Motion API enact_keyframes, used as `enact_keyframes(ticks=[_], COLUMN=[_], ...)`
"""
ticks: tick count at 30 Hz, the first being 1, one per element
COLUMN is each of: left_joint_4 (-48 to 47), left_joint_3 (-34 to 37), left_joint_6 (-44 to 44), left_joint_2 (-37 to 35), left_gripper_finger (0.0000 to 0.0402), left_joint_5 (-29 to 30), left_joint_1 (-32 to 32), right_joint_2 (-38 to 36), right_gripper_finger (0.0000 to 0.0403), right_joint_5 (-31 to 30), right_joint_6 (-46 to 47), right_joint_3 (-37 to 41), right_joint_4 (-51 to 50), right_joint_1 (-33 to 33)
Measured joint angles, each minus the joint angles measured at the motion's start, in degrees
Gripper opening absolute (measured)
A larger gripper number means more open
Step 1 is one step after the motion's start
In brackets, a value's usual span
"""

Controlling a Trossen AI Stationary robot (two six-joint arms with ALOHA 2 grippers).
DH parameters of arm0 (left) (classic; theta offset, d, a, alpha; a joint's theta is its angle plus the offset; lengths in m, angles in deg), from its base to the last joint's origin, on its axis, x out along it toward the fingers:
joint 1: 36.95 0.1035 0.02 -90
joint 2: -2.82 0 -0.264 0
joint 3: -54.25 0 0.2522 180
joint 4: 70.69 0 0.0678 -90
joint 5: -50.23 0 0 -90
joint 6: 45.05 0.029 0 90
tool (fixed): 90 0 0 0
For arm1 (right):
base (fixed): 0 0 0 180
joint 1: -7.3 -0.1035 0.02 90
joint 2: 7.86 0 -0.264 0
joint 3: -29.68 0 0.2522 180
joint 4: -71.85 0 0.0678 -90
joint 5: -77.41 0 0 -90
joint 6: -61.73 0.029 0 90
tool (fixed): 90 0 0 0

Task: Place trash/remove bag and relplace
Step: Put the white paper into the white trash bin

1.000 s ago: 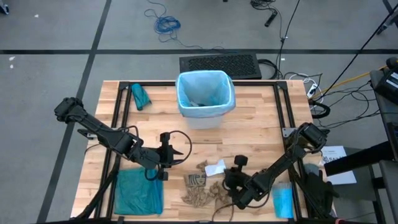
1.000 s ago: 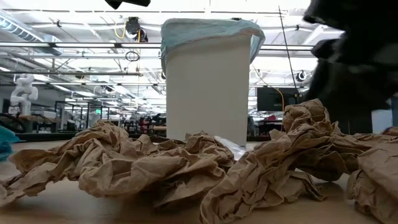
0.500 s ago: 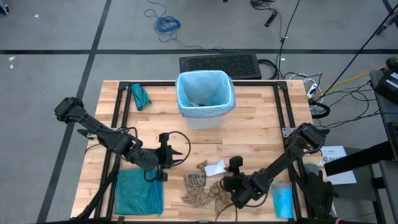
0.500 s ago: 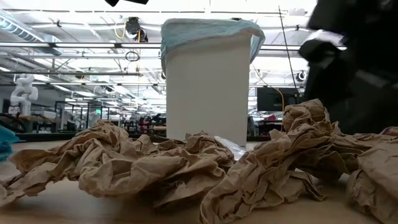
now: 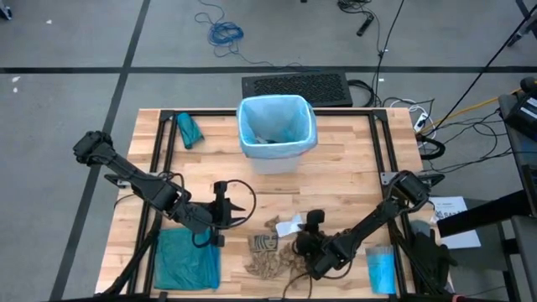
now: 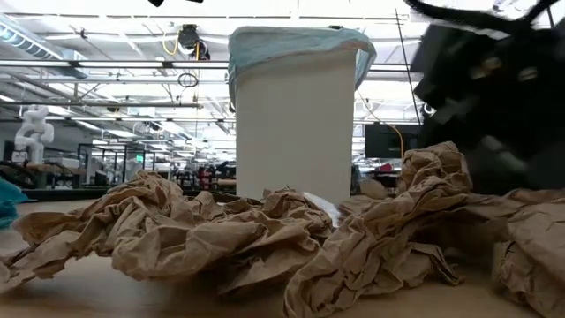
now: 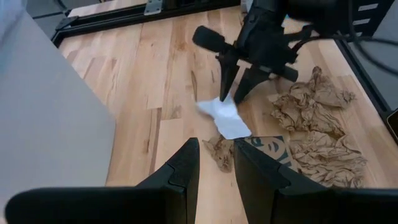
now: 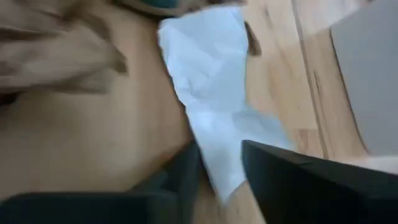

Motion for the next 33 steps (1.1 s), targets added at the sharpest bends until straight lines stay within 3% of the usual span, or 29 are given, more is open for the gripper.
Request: enact_keyframes(ticks=[2, 4, 9, 19, 25, 33], left_joint_4=[0.0, 0.0, -0.1, -1.5, -2.2, -7.6], left_joint_3=[0.0, 0.0, 0.0, 0.0, 0.0, 0.0], left_joint_6=[0.0, 0.0, 0.0, 0.0, -0.2, -5.9], left_joint_2=[0.0, 0.0, 0.0, 0.0, 0.0, 0.0], left_gripper_finger=[0.0095, 0.0096, 0.0096, 0.0095, 0.0095, 0.0095], left_joint_5=[0.0, 0.0, 0.0, 0.3, 1.3, 5.8], left_joint_1=[0.0, 0.0, 0.0, -0.3, -1.7, -4.8], right_joint_2=[-0.2, -0.6, -2.6, -14.3, -23.5, -33.1], right_gripper_finger=[0.0033, 0.0011, 0.0001, 0.0, 0.0, 0.0], right_joint_5=[0.3, -0.8, -4.6, -11.5, -17.5, -20.8], right_joint_6=[2.4, 3.7, 6.0, 3.9, -6.9, -32.0], right_joint_3=[0.0, 0.1, 0.4, 0.3, 0.2, 0.1], right_joint_4=[-0.2, -0.4, -1.3, 0.5, 6.9, 23.9], right_joint_1=[0.9, 1.3, 1.6, 1.1, 1.4, 4.7])
